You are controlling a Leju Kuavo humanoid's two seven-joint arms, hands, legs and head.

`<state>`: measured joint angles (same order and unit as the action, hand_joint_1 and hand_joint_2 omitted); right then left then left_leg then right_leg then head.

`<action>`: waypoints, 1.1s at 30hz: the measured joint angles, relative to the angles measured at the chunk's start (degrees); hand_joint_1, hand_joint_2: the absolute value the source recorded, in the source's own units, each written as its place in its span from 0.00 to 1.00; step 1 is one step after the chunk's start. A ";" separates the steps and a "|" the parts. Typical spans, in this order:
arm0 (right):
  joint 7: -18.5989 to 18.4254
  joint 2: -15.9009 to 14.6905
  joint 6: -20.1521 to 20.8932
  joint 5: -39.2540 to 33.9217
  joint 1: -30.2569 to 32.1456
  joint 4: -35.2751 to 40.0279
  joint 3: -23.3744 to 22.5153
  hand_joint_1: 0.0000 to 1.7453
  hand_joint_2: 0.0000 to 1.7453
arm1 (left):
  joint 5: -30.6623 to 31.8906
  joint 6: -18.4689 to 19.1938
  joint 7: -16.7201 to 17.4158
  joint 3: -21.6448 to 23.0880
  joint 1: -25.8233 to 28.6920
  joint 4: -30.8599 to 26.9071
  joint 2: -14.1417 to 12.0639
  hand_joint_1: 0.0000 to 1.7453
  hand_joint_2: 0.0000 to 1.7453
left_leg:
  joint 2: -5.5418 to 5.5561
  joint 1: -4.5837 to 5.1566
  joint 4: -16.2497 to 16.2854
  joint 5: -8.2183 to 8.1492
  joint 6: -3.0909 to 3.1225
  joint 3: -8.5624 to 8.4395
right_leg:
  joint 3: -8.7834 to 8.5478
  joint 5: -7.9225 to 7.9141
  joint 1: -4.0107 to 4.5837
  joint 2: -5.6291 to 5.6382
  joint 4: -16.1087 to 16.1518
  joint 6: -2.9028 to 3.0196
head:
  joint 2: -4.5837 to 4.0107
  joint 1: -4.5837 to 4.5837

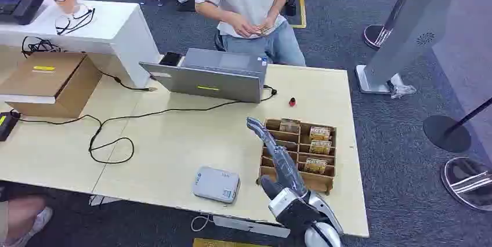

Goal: Pass the card to the sensor for recognition and then transmit it.

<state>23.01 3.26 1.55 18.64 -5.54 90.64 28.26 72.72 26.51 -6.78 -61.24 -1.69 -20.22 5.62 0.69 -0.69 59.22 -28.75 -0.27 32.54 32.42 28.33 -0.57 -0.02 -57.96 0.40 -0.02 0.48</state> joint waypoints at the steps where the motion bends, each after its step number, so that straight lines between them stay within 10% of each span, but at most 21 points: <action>1: -0.11 0.00 -0.15 0.04 0.16 0.20 -0.18 0.00 0.00 | 0.28 0.04 -0.09 0.00 0.02 -0.09 0.02 0.00 0.00 | 0.00 0.00 0.00 0.00 0.00 0.00 | 0.00 0.00 0.00 0.00 0.00 0.00 | 0.00 0.00; 33: -0.24 0.00 -6.41 9.62 3.26 6.97 -2.60 0.00 0.00 | 5.44 -0.39 -2.95 -0.20 0.53 -0.79 0.57 0.00 0.00 | 0.00 0.00 0.00 0.00 0.00 -0.01 | 0.00 0.00 0.00 0.00 0.00 0.00 | 0.00 0.00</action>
<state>22.78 3.26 -4.86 28.27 -2.28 97.61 25.66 78.16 26.12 -9.73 -61.44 -1.16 -21.00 6.19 0.68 -0.69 59.22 -28.74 -0.27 32.53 32.42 28.33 -0.57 -0.02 -57.96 0.40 -0.02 0.48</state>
